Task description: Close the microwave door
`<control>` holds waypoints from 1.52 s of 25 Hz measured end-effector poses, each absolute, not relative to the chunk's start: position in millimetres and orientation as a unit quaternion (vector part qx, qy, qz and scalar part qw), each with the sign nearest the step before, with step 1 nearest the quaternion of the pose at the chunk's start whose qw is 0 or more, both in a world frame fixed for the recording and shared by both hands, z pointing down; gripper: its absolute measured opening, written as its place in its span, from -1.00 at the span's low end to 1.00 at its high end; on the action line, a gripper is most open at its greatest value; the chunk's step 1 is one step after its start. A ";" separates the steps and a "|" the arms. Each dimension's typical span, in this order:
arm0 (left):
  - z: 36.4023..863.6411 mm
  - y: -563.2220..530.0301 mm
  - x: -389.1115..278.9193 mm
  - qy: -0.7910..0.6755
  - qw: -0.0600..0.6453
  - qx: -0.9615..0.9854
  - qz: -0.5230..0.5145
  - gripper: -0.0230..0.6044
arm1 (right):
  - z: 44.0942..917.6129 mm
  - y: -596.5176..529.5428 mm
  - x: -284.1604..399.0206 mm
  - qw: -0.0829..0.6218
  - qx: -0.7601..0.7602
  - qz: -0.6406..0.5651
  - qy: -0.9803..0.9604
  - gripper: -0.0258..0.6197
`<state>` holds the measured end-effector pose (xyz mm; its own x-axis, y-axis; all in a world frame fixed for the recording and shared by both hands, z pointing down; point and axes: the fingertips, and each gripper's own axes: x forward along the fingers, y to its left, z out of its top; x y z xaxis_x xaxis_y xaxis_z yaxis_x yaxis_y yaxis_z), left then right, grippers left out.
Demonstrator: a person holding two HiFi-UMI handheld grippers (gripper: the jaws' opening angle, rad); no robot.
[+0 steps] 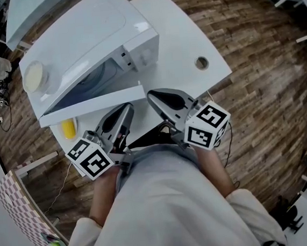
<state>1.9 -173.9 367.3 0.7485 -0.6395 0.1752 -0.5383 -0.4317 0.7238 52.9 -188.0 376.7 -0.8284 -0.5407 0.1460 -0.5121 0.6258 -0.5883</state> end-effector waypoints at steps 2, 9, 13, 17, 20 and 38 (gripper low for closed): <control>367.2 -175.3 1.5 -0.350 0.403 0.844 -0.063 -0.88 | 376.9 -188.7 51.8 0.023 -0.289 -0.321 0.902 -0.85; 368.5 -180.3 -3.8 -0.354 0.403 0.842 -0.064 -0.88 | 378.5 -194.2 51.1 0.025 -0.289 -0.326 0.900 -0.85; 368.6 -182.3 -5.7 -0.354 0.404 0.841 -0.064 -0.88 | 380.2 -195.1 51.2 0.026 -0.290 -0.331 0.898 -0.85; 370.0 -185.7 -7.1 -0.351 0.409 0.840 -0.068 -0.88 | 385.4 -195.1 50.2 0.022 -0.289 -0.336 0.896 -0.85; 369.5 -186.7 -8.5 -0.352 0.410 0.839 -0.070 -0.88 | 387.0 -194.7 49.9 0.021 -0.289 -0.339 0.895 -0.85; 371.5 -198.9 -21.2 -0.358 0.415 0.832 -0.080 -0.88 | 385.9 -202.9 43.5 0.014 -0.285 -0.337 0.897 -0.85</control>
<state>-21.2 -198.9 371.5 0.7305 -0.6629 0.1642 -0.5300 -0.3986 0.7485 43.5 -202.9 385.9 -0.8373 -0.5208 0.1663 -0.5015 0.6107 -0.6128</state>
